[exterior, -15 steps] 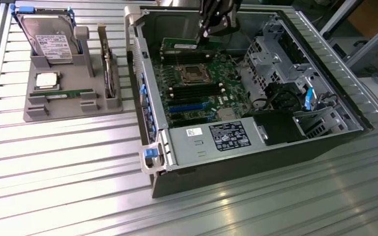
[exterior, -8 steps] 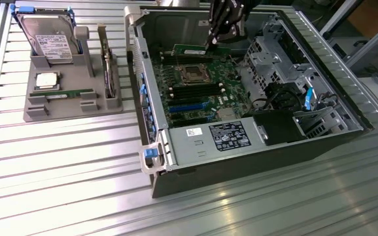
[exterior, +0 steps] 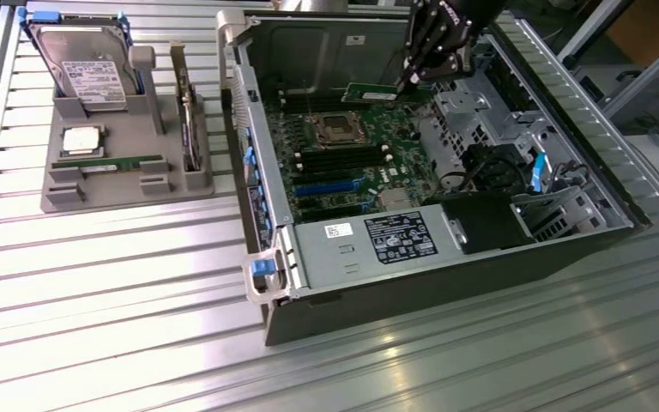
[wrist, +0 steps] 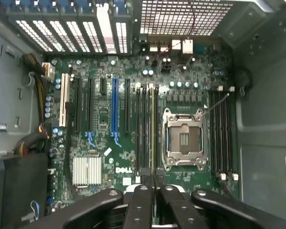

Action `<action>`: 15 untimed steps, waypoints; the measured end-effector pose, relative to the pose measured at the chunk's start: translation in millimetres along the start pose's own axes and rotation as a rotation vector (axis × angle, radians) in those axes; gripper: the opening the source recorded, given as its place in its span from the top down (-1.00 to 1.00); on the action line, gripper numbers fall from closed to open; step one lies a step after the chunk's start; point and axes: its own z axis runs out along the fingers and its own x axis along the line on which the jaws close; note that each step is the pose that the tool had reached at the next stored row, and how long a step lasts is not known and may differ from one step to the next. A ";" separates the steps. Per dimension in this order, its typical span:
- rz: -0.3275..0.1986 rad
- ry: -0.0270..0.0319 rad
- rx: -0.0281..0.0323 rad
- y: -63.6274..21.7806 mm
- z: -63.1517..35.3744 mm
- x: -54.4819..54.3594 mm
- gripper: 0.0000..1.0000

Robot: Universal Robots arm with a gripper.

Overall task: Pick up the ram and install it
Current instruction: 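Pick up the ram and move it above insertion slot, then insert the ram into the slot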

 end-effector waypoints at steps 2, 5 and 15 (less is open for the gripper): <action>0.000 0.0000 0.0082 0.0 0.0 0.0 0.76; -0.003 0.0003 0.0730 0.0 0.2 0.0 0.76; -0.006 0.0015 0.1436 1.3 10.2 0.5 0.76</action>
